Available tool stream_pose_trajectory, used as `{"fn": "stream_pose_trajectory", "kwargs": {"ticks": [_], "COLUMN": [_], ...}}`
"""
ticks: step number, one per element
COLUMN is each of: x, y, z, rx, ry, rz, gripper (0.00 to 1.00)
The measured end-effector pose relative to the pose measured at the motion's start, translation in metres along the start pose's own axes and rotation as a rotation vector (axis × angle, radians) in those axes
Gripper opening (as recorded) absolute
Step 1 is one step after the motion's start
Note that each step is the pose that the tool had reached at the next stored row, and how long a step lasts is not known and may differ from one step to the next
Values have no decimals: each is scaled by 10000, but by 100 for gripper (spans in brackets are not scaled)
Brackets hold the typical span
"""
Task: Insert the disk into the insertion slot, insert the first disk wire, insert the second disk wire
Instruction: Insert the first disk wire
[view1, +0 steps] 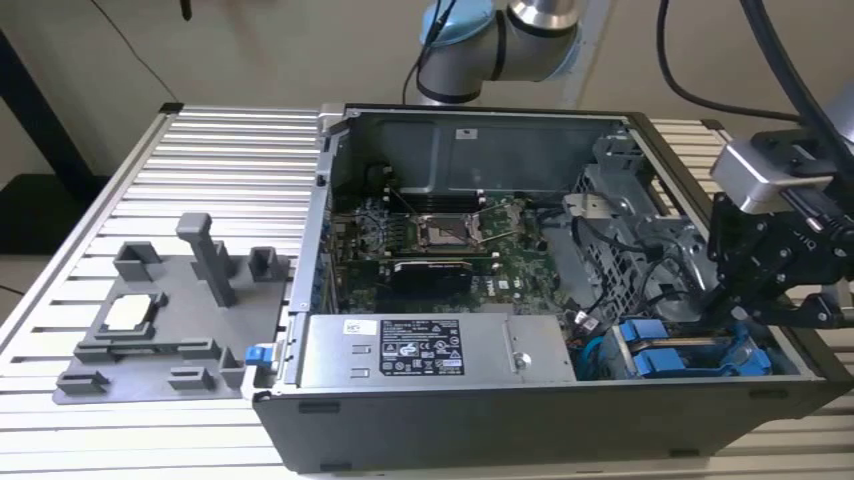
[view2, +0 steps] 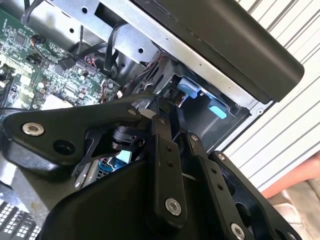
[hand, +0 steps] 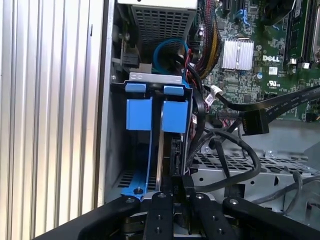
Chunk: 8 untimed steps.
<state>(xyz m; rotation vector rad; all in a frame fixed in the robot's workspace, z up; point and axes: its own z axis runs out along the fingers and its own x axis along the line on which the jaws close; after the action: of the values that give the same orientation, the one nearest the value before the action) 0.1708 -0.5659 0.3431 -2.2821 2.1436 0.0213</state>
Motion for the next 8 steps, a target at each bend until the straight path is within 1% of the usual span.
{"fn": "stream_pose_trajectory", "kwargs": {"ticks": [8], "x": [-11], "y": [-1], "z": [16], "rx": [3], "ry": [-27], "rz": [64], "gripper": [19]}}
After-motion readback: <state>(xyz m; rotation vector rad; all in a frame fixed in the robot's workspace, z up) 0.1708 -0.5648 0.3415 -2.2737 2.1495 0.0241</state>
